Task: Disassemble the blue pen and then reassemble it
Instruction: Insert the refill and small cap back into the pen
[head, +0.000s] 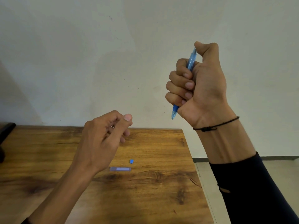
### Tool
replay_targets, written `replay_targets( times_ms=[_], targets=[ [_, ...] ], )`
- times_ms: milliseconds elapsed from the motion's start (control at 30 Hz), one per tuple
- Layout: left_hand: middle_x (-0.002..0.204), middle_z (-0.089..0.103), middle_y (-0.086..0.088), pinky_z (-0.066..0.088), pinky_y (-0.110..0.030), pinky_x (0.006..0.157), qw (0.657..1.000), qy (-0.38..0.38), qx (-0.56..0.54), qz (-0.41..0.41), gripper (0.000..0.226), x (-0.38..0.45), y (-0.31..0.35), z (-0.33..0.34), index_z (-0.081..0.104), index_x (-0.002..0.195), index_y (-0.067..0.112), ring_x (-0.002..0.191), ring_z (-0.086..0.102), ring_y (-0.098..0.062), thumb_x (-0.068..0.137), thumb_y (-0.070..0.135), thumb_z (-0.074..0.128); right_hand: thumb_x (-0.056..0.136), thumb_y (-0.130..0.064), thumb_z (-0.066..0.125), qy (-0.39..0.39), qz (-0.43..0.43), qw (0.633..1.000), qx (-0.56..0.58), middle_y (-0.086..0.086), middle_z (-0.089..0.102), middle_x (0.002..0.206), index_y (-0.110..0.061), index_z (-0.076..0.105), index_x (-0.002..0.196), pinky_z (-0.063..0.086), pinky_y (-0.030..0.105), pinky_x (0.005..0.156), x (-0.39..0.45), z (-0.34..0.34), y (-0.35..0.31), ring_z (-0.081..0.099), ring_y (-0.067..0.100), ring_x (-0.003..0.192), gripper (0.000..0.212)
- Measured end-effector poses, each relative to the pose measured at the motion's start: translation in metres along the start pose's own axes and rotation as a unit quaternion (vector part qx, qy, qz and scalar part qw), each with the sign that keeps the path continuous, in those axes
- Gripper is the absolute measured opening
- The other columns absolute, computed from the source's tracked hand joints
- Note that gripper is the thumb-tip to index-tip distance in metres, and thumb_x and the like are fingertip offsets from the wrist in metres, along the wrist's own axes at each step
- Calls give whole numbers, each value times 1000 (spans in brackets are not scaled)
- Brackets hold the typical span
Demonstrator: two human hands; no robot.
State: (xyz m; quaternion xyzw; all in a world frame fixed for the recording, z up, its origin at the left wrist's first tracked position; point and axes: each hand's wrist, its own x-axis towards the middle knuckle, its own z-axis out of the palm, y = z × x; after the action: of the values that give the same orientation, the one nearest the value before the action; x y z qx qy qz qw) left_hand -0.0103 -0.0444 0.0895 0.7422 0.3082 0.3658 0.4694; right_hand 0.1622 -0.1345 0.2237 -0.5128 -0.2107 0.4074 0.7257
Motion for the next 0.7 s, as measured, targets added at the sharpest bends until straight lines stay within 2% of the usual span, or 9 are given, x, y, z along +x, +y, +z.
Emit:
replay_targets(
  times_ms=[200, 700],
  targets=[
    [75, 79, 4, 65, -51, 69, 1000, 1, 3, 3, 56, 0, 0, -1, 78, 86, 20, 62, 76, -14, 91, 69, 51, 103, -56, 36, -1, -3, 1000, 3, -6, 20, 45, -19, 28, 56, 13, 23, 41, 0, 2, 1, 13, 12, 40, 61],
    [75, 79, 4, 65, -52, 68, 1000, -4, 3, 5, 57, -1, 1, -1, 78, 86, 18, 63, 76, -14, 91, 68, 51, 103, -56, 36, 10, -4, 1000, 2, -5, 18, 47, -19, 26, 58, 11, 25, 43, 2, 2, 2, 11, 12, 42, 59]
  ],
)
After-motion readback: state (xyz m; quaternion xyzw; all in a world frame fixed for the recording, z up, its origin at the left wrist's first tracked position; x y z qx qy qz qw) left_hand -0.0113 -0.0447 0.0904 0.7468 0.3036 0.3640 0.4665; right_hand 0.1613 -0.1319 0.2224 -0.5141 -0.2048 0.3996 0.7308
